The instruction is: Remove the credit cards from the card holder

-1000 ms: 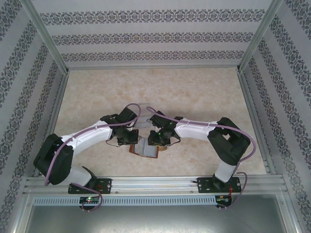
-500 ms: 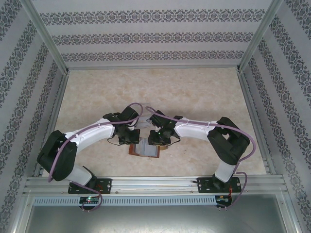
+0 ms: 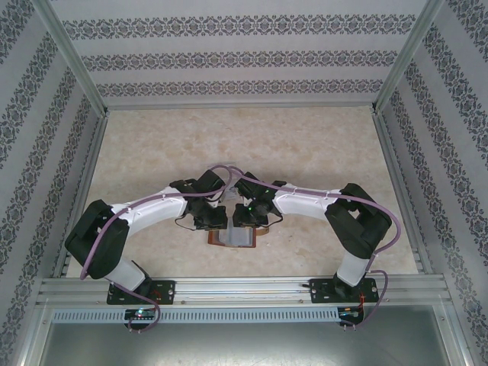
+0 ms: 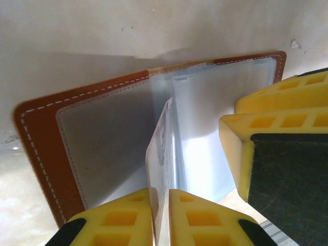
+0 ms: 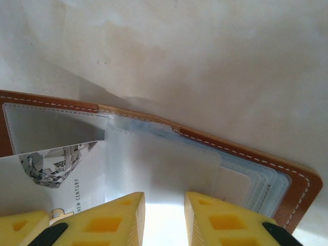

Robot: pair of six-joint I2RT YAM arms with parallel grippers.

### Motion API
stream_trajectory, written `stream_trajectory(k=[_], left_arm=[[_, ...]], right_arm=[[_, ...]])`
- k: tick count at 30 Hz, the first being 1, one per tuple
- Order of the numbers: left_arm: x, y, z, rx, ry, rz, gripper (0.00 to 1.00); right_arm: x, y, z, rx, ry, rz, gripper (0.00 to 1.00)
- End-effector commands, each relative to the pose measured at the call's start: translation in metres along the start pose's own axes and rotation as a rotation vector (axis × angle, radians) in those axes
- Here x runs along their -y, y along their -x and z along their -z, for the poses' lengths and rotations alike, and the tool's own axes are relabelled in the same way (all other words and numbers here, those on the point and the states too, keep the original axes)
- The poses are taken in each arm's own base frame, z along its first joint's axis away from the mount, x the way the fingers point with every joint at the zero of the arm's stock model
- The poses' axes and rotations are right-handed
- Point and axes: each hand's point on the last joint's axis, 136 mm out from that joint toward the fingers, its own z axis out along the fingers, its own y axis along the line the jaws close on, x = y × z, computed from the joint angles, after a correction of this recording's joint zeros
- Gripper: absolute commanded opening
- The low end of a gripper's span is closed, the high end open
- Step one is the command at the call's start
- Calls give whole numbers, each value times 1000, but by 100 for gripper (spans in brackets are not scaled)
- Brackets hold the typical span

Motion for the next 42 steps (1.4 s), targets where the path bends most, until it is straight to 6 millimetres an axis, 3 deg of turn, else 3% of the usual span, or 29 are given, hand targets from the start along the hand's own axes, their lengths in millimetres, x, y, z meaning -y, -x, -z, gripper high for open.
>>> stream_trajectory(k=[1, 8, 17, 23, 30, 34, 42], left_arm=[[12, 4, 1, 13, -35, -4, 15], [9, 5, 5, 29, -13, -2, 5], [13, 14, 38, 66, 48, -135, 0], [23, 22, 60, 58, 77, -432, 0], [37, 41, 80, 25, 143, -903, 0], [40, 54, 83, -29, 173, -1109, 0], [32, 92, 86, -147, 236, -1241, 0]], right_arm=[[8, 2, 8, 22, -28, -5, 29], [9, 4, 20, 48, -27, -5, 29], [18, 16, 54, 113, -5, -20, 29], [32, 25, 72, 141, -14, -34, 29], [45, 31, 85, 160, -27, -44, 29], [49, 31, 91, 168, -29, -50, 29], [54, 28, 98, 177, -40, -54, 29]])
